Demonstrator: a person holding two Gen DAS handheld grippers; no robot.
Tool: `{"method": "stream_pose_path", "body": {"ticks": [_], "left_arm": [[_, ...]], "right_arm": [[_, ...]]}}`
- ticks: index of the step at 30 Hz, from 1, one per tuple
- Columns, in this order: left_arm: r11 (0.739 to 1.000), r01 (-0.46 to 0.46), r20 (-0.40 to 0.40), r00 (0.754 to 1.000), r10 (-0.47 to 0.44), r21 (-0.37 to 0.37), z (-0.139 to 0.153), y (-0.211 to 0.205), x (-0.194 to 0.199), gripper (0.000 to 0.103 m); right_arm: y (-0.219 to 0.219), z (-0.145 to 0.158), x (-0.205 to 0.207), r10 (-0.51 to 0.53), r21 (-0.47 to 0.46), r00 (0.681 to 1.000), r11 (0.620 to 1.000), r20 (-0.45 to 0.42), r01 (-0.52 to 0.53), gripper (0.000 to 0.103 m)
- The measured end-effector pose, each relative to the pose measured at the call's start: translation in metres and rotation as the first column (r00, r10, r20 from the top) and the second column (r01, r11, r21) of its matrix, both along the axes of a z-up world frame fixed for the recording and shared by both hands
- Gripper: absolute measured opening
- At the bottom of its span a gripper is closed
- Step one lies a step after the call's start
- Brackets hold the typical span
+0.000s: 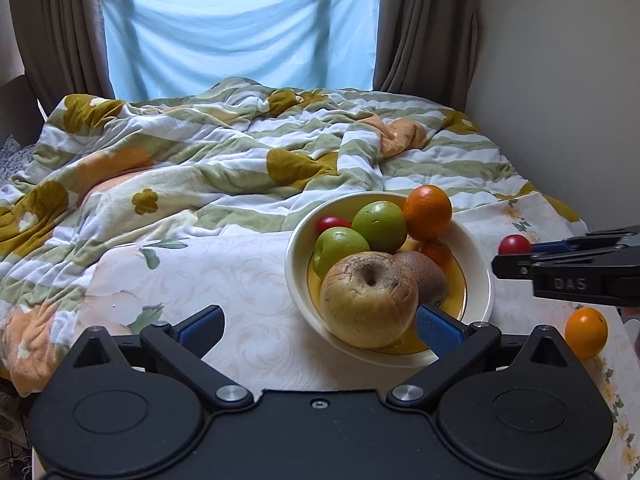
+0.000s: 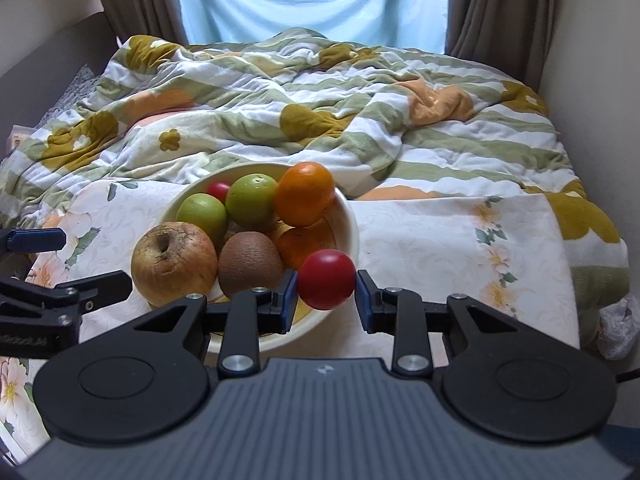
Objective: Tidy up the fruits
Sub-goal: 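Lower the red tomato into the bowl and open the right tool, then withdraw both tools from the bowl back over the cloth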
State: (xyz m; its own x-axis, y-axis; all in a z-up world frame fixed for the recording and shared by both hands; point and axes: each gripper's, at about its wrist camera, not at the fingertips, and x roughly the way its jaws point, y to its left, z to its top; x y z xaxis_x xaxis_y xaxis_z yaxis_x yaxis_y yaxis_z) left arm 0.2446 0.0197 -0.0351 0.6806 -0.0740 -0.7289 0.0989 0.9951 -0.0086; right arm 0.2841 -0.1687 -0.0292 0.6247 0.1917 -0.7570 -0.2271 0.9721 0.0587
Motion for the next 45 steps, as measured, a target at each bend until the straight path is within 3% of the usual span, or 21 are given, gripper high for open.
{"method": "stream_pose_path", "body": {"ticks": [18, 19, 20, 21, 23, 45], "left_arm": [[0.994, -0.109, -0.011, 0.994, 0.109, 0.016, -0.007, 0.027, -0.033, 0.103], [0.994, -0.111, -0.011, 0.994, 0.111, 0.017, -0.006, 0.026, -0.033, 0.103], [0.994, -0.111, -0.011, 0.994, 0.112, 0.016, -0.006, 0.024, -0.034, 0.103], [0.994, -0.110, -0.012, 0.994, 0.110, 0.016, -0.005, 0.024, -0.035, 0.103], [0.994, -0.111, -0.010, 0.994, 0.111, 0.021, -0.004, 0.022, -0.037, 0.103], [0.993, -0.116, 0.069, 0.991, 0.115, 0.013, 0.036, -0.004, -0.091, 0.103]], "right_arm": [[0.026, -0.041, 0.017, 0.168, -0.065, 0.986, 0.984, -0.004, -0.168, 0.048], [0.026, -0.041, 0.016, 0.169, -0.063, 0.986, 0.984, 0.000, -0.169, 0.052], [0.026, -0.040, 0.015, 0.173, -0.060, 0.985, 0.983, 0.004, -0.173, 0.064], [0.025, -0.039, 0.014, 0.174, -0.062, 0.985, 0.983, 0.011, -0.173, 0.086], [0.024, -0.037, 0.008, 0.159, -0.084, 0.986, 0.984, 0.044, -0.154, 0.103], [-0.005, 0.015, -0.062, 0.127, -0.074, 0.984, 0.990, 0.126, -0.118, 0.103]]}}
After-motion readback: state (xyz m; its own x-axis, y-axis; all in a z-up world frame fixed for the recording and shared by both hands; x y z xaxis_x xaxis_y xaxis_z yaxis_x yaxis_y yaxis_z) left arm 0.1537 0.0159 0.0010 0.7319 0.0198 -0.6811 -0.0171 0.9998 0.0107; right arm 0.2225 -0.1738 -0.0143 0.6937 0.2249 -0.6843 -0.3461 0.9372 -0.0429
